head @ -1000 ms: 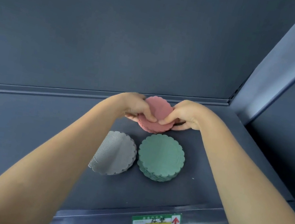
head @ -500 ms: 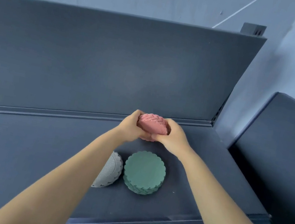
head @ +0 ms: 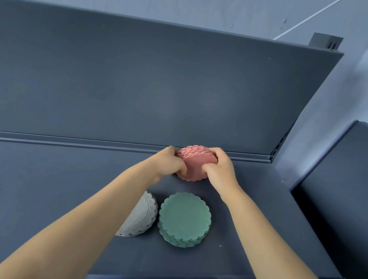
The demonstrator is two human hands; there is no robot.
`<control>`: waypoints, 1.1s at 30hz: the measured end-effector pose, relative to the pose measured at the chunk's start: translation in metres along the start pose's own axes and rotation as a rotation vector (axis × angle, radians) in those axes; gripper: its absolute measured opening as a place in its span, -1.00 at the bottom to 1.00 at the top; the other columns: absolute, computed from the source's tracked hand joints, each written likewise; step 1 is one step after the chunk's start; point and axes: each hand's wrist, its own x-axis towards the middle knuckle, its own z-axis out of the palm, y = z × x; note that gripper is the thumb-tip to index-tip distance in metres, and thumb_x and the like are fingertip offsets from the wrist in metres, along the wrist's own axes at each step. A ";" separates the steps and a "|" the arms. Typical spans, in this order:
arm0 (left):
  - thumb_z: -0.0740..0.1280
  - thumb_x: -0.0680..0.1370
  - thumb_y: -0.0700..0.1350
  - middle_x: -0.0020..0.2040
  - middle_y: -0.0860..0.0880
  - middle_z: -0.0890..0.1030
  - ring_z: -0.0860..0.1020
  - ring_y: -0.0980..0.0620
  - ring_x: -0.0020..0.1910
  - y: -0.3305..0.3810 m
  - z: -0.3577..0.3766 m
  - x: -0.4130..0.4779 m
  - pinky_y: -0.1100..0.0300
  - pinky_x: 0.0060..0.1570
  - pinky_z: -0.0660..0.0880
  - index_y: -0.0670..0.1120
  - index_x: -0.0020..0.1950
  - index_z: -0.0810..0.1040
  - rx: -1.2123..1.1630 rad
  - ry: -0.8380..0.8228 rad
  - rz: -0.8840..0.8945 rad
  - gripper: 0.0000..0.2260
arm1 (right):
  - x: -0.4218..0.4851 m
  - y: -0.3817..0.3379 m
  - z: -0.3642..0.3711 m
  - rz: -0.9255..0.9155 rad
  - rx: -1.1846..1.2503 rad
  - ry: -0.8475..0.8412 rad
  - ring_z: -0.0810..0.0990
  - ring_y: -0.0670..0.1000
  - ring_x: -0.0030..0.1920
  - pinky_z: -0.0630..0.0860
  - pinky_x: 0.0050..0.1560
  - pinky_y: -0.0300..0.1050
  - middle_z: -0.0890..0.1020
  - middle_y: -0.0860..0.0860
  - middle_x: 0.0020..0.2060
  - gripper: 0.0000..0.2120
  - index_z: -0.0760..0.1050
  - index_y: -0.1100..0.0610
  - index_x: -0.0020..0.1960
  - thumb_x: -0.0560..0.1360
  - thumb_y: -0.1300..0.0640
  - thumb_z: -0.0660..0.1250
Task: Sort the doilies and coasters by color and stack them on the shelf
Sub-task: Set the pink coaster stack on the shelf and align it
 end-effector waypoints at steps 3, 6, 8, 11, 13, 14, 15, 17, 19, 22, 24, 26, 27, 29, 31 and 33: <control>0.31 0.37 -0.36 -0.04 -0.08 0.49 0.46 -0.05 -0.05 0.004 0.006 0.000 0.18 -0.14 0.42 -0.15 0.21 0.37 0.076 0.037 0.010 -0.57 | 0.003 0.001 0.004 0.056 0.017 -0.048 0.48 0.03 -0.02 0.41 -0.14 -0.20 0.55 0.06 0.02 -0.54 0.39 0.04 0.17 0.35 0.41 0.18; 0.22 0.41 -0.41 -0.13 -0.08 0.49 0.45 -0.07 -0.11 0.008 0.018 0.001 0.19 -0.23 0.39 -0.15 0.16 0.38 0.027 0.055 0.051 -0.64 | 0.006 -0.003 0.010 0.086 0.085 -0.038 0.47 0.05 0.00 0.40 -0.13 -0.18 0.52 0.08 0.03 -0.55 0.31 0.04 0.18 0.37 0.41 0.17; 0.19 0.42 -0.40 -0.10 -0.11 0.49 0.43 -0.09 -0.09 0.010 0.023 0.001 0.16 -0.17 0.38 -0.14 0.09 0.37 0.047 0.088 0.056 -0.71 | 0.004 -0.004 0.011 0.088 0.066 -0.020 0.46 0.04 -0.03 0.38 -0.20 -0.21 0.51 0.08 0.02 -0.58 0.30 0.09 0.19 0.39 0.40 0.16; 0.22 0.45 -0.37 -0.10 -0.09 0.45 0.40 -0.08 -0.10 0.017 0.023 -0.005 0.17 -0.21 0.36 -0.14 0.05 0.33 0.173 0.066 0.079 -0.76 | -0.001 -0.005 -0.001 0.078 0.028 -0.029 0.46 0.02 -0.07 0.37 -0.21 -0.21 0.53 0.07 -0.02 -0.65 0.35 0.12 0.13 0.39 0.38 0.18; 0.30 0.45 -0.33 -0.07 -0.07 0.45 0.42 -0.06 -0.08 0.027 0.024 -0.013 0.16 -0.21 0.41 -0.13 0.12 0.32 0.224 0.007 0.127 -0.70 | -0.007 -0.006 -0.018 0.036 0.030 0.017 0.47 0.02 -0.08 0.36 -0.19 -0.18 0.54 0.01 -0.09 -0.70 0.40 0.11 0.08 0.39 0.35 0.19; 0.33 0.46 -0.31 -0.02 -0.06 0.47 0.46 -0.07 -0.04 0.033 0.026 -0.017 0.12 -0.13 0.48 -0.11 0.18 0.30 0.205 -0.039 0.166 -0.64 | -0.010 -0.007 -0.028 0.015 0.033 0.058 0.46 0.00 -0.09 0.36 -0.19 -0.17 0.54 -0.02 -0.12 -0.73 0.41 0.09 0.07 0.41 0.31 0.20; 0.35 0.47 -0.29 0.03 -0.07 0.47 0.50 -0.07 -0.01 0.038 0.030 -0.020 0.06 -0.06 0.54 -0.09 0.24 0.28 0.148 -0.092 0.196 -0.58 | -0.014 -0.007 -0.040 -0.001 0.041 0.101 0.47 -0.01 -0.08 0.37 -0.18 -0.16 0.53 -0.06 -0.12 -0.76 0.43 0.07 0.07 0.43 0.26 0.21; 0.37 0.49 -0.27 0.13 -0.09 0.48 0.57 -0.08 -0.02 0.049 0.042 -0.027 0.04 -0.06 0.62 -0.07 0.30 0.26 0.008 -0.177 0.215 -0.54 | -0.024 -0.004 -0.062 -0.011 0.049 0.170 0.51 0.01 -0.01 0.47 -0.06 -0.08 0.55 -0.07 -0.06 -0.79 0.45 0.01 0.07 0.45 0.12 0.22; 0.38 0.49 -0.26 0.16 -0.10 0.48 0.60 -0.09 0.00 0.053 0.057 -0.030 0.03 -0.08 0.63 -0.07 0.33 0.29 0.018 -0.217 0.200 -0.54 | -0.034 0.004 -0.080 0.048 -0.007 0.156 0.54 0.08 0.06 0.53 0.06 0.09 0.55 -0.01 -0.01 -0.80 0.44 0.01 0.06 0.45 0.04 0.21; 0.36 0.48 -0.30 0.17 -0.15 0.48 0.57 -0.13 0.00 0.048 0.080 -0.034 -0.05 0.02 0.59 -0.09 0.36 0.32 0.137 -0.310 0.087 -0.51 | -0.051 0.021 -0.095 0.222 -0.207 -0.001 0.55 0.07 0.02 0.55 0.00 0.02 0.54 0.00 0.02 -0.74 0.38 0.05 0.13 0.47 0.00 0.22; 0.39 0.41 -0.27 0.23 -0.19 0.44 0.57 -0.16 0.02 0.040 0.093 -0.038 -0.06 0.05 0.58 -0.07 0.37 0.35 0.192 -0.320 0.027 -0.46 | -0.061 0.033 -0.099 0.269 -0.300 -0.023 0.55 0.07 0.02 0.52 0.08 0.05 0.56 0.03 0.02 -0.69 0.37 0.05 0.10 0.43 -0.05 0.25; 0.40 0.35 -0.18 0.26 -0.16 0.39 0.54 -0.18 0.13 0.034 0.101 -0.042 -0.07 0.14 0.53 0.00 0.39 0.34 0.301 -0.294 0.033 -0.38 | -0.071 0.037 -0.103 0.271 -0.350 -0.013 0.54 0.08 0.01 0.47 0.05 0.04 0.56 0.05 0.00 -0.69 0.36 0.07 0.09 0.43 -0.05 0.28; 0.40 0.35 -0.16 0.26 -0.13 0.42 0.52 -0.16 0.16 0.033 0.103 -0.043 -0.06 0.19 0.49 0.01 0.40 0.33 0.337 -0.300 0.046 -0.38 | -0.074 0.037 -0.106 0.284 -0.375 -0.021 0.54 0.08 0.00 0.46 0.03 0.02 0.56 0.04 0.00 -0.69 0.35 0.08 0.11 0.45 -0.05 0.27; 0.40 0.40 -0.18 0.23 -0.08 0.49 0.50 -0.10 0.17 0.031 0.105 -0.046 0.00 0.23 0.44 -0.02 0.37 0.35 0.380 -0.316 0.050 -0.44 | -0.082 0.037 -0.109 0.308 -0.440 -0.059 0.52 0.06 0.00 0.45 -0.02 -0.01 0.54 0.02 0.00 -0.66 0.33 0.08 0.15 0.46 -0.06 0.25; 0.40 0.41 -0.18 0.19 -0.05 0.51 0.49 -0.08 0.16 0.030 0.107 -0.049 0.02 0.22 0.44 -0.04 0.34 0.38 0.446 -0.297 0.062 -0.49 | -0.088 0.034 -0.110 0.301 -0.508 -0.085 0.51 0.05 0.01 0.44 -0.10 -0.06 0.53 0.01 0.01 -0.65 0.33 0.09 0.18 0.47 -0.06 0.23; 0.40 0.41 -0.14 0.18 -0.03 0.51 0.49 -0.07 0.17 0.029 0.110 -0.052 0.03 0.22 0.42 -0.04 0.31 0.41 0.564 -0.229 0.107 -0.52 | -0.090 0.034 -0.108 0.276 -0.561 -0.072 0.50 0.07 0.01 0.39 -0.16 -0.07 0.52 0.03 0.06 -0.62 0.37 0.11 0.19 0.46 -0.07 0.24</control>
